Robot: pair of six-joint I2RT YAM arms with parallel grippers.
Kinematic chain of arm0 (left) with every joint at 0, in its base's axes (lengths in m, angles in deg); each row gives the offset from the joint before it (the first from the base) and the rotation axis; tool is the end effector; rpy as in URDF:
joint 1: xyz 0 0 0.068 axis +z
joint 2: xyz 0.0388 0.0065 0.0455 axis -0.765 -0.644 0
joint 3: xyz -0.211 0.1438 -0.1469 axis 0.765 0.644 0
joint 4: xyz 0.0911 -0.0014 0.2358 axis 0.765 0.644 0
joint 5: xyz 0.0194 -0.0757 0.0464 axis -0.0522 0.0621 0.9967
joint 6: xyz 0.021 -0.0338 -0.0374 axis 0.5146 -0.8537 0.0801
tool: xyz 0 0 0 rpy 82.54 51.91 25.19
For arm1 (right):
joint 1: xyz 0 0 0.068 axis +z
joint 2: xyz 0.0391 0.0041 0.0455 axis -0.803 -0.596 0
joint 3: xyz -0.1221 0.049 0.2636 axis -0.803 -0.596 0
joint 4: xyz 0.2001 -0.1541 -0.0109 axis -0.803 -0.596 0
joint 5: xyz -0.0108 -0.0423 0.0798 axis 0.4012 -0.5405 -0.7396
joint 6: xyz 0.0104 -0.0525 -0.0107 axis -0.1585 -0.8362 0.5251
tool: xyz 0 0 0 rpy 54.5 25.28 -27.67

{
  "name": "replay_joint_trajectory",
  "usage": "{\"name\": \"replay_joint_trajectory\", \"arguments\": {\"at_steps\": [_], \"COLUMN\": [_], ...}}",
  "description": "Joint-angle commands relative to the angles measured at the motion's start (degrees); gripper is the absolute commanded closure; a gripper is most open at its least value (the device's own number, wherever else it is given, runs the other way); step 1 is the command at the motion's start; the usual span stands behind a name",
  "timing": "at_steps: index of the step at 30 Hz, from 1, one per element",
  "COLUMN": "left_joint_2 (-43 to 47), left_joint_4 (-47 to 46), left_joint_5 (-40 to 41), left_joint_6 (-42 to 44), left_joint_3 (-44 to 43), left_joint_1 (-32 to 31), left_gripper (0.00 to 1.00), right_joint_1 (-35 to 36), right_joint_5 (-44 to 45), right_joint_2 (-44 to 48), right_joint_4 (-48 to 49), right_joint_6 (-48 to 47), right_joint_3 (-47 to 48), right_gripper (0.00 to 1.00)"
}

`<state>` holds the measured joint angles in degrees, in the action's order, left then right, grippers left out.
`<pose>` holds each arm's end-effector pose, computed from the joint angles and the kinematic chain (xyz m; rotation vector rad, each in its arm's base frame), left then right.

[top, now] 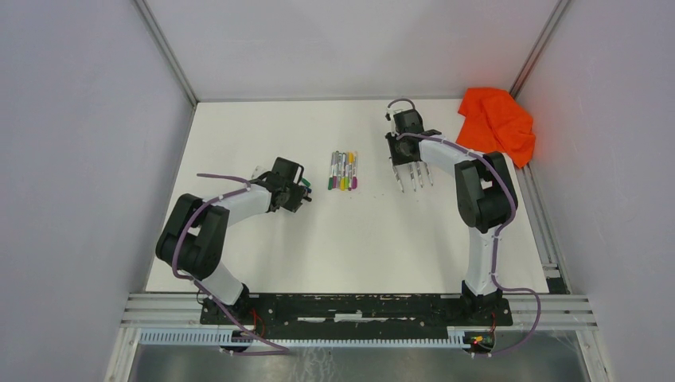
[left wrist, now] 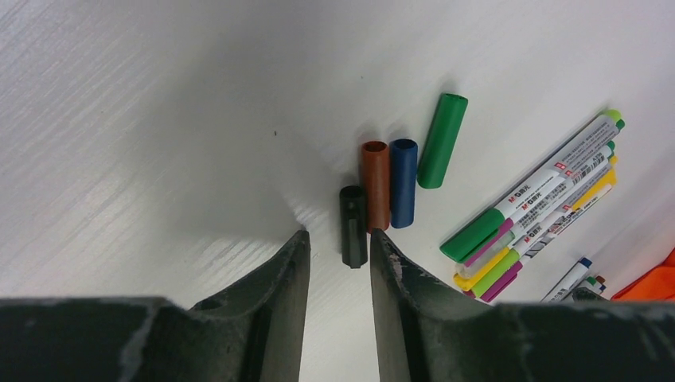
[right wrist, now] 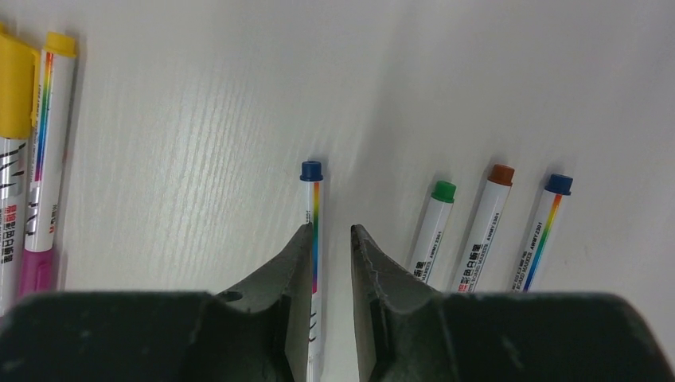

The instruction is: Open the pen caps

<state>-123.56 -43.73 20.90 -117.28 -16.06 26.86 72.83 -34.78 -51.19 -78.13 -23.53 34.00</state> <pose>0.2761 -0.1093 0.1775 -1.3185 2.2650 -0.3973 0.4259 0.1473 0.1955 -0.2478 2.4837 0.1048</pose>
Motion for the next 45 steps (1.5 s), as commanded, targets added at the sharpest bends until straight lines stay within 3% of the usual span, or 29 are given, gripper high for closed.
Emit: {"name": "replay_joint_trajectory", "arguments": {"at_steps": [1, 20, 29, 45], "left_joint_2": [-0.78, 6.63, 7.57, 8.49], "left_joint_4": [5.58, 8.98, 8.41, 7.62], "left_joint_5": [3.08, 6.86, 6.72, 5.08], "left_joint_6": [1.43, 2.51, 4.87, 5.27], "left_joint_3": [0.88, 1.37, 1.12, 1.53], "left_joint_1": [0.61, 0.88, 0.88, 0.76], "left_gripper": [0.58, 0.58, 0.59, 0.60], "right_joint_1": [-0.33, 0.53, 7.75, 15.18], "right_joint_5": [0.53, 0.27, -1.10, 2.20], "right_joint_2": [-0.08, 6.38, 11.44, 8.53], "right_joint_4": [0.26, 2.22, 4.36, 2.82], "right_joint_6": [-0.44, -0.31, -0.97, 0.93], "right_joint_3": [-0.35, -3.35, -5.21, -5.29], "right_gripper": [0.72, 0.72, 0.72, 0.67]}}
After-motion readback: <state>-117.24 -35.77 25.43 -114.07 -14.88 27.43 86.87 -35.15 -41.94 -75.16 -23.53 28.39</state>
